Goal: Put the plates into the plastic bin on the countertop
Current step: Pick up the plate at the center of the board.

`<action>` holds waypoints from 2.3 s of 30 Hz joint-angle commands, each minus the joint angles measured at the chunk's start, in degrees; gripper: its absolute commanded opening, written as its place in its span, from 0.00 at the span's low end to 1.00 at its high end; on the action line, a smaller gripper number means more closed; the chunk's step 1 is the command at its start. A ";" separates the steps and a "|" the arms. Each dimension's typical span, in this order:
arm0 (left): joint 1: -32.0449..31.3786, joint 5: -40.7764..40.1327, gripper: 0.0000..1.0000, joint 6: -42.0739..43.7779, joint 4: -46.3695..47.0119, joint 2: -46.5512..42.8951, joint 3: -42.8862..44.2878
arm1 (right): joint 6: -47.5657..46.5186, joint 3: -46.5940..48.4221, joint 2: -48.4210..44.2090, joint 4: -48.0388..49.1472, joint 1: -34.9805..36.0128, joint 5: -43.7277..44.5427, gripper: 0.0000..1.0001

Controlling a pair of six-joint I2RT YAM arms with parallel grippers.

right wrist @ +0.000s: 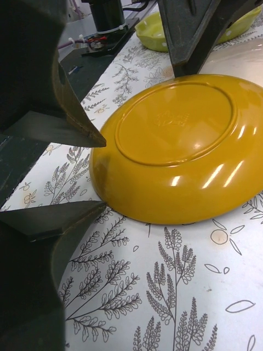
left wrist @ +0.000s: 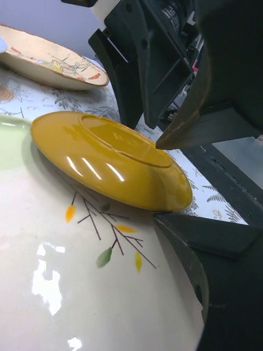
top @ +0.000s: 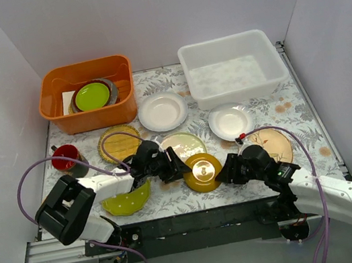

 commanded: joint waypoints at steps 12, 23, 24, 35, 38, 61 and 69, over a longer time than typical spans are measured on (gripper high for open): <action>-3.46 3.33 0.45 2.98 4.49 -12.15 1.59 | -2.45 -0.16 -1.79 4.04 -0.28 -0.63 0.52; -10.31 3.24 0.45 4.21 6.25 -1.25 10.29 | -9.40 2.83 -11.45 -7.74 -0.28 3.77 0.71; -10.84 3.07 0.45 4.48 6.16 -0.89 11.43 | -9.22 2.13 -11.81 -7.65 -0.28 3.77 0.71; -13.04 0.43 0.34 4.74 4.41 3.24 16.54 | -13.26 3.62 -15.67 -13.10 -0.28 6.76 0.72; -13.74 0.69 0.34 5.18 3.97 5.26 18.11 | -13.00 3.01 -16.82 -13.63 -0.28 7.20 0.72; -17.35 -4.75 0.00 5.27 -2.44 12.73 26.30 | -14.58 5.64 -22.62 -21.01 -0.28 8.34 0.75; -17.35 -9.68 0.00 5.97 -9.55 10.01 26.56 | -14.14 6.60 -23.33 -21.36 -0.28 7.03 0.76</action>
